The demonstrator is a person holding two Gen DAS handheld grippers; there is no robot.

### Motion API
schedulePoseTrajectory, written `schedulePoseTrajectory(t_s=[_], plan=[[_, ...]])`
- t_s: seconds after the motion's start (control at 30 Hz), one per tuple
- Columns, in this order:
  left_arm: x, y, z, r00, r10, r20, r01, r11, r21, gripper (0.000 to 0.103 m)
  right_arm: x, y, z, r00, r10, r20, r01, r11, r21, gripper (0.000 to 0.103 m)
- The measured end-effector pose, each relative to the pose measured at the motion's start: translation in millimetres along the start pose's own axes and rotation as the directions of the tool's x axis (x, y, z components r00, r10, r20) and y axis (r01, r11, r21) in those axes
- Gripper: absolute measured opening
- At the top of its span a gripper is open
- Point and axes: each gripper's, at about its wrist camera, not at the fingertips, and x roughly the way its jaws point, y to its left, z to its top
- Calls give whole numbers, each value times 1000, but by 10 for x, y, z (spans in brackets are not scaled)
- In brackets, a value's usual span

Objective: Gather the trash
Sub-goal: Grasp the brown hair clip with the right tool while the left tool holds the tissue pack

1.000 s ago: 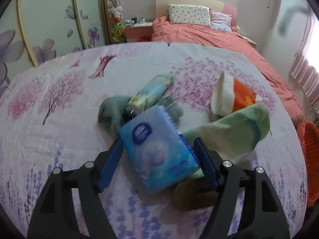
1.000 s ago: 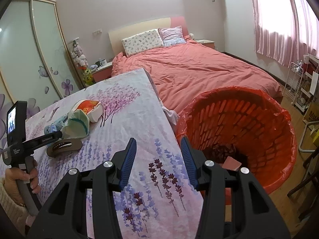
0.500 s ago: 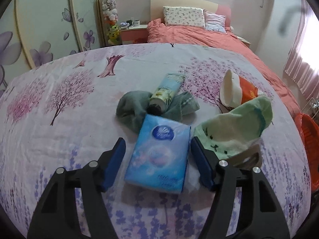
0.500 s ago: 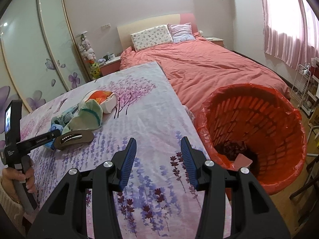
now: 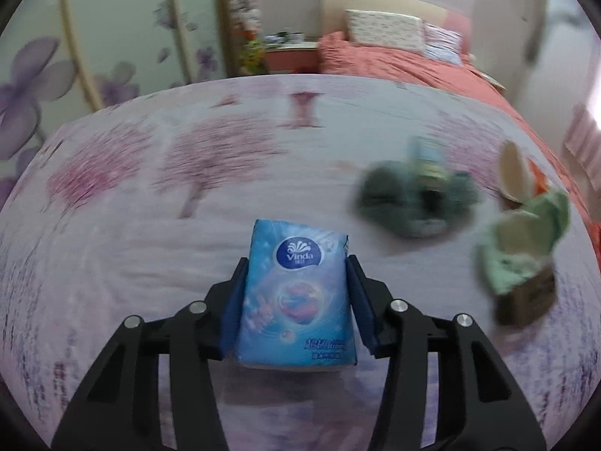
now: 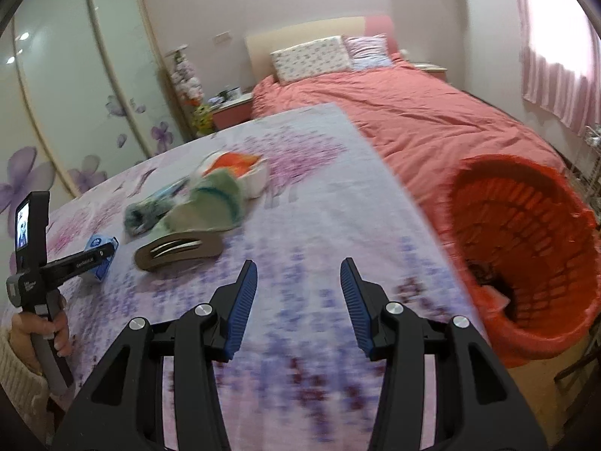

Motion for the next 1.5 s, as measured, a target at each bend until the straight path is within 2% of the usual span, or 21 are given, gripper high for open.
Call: schedulePoseTrajectory(t_s=[0.1,0.17,0.33,0.47,0.57,0.67,0.7,0.77,0.97,1.13,1.23,1.37,1.5], plan=[[7,254,-10,1000,16,2,-16,999,-41,51,122,264,-31,999,47,-23,-48,999,-9,47],[25,355,-1,1000,0,-4,0,998,-64,51,243,508,-28,996,84,-41,-85,996,-22,47],[46,380,22,1000,-9,-5,9,997,-71,52,459,1029,41,988,145,-46,-148,987,-55,46],[54,408,5,1000,-19,-4,18,997,-74,53,585,1334,121,982,187,-34,-189,979,-80,36],[46,437,-4,999,-38,1,38,995,-90,55,728,1448,170,974,215,-65,-220,972,-84,31],[39,469,-13,998,-56,7,56,993,-104,55,870,1489,185,978,170,-118,-185,973,-137,25],[37,476,-14,998,-60,8,60,992,-107,55,877,1496,171,981,157,-116,-175,971,-165,18],[32,482,-19,998,-66,10,67,991,-112,55,817,1486,151,983,137,-124,-161,964,-211,12],[32,485,-17,998,-68,10,69,991,-113,56,638,1353,44,995,9,-100,-40,947,-318,12],[39,477,-14,998,-64,7,64,992,-104,57,661,1288,69,992,59,-113,-86,965,-248,13],[37,471,-15,998,-66,7,66,992,-106,57,723,1383,44,990,72,-123,-102,961,-258,13],[37,465,-16,998,-65,7,66,992,-105,57,836,1445,-27,988,22,-150,-67,950,-304,13],[38,464,-14,998,-67,7,67,992,-105,58,764,1240,-70,987,-40,-156,-9,953,-303,12]])
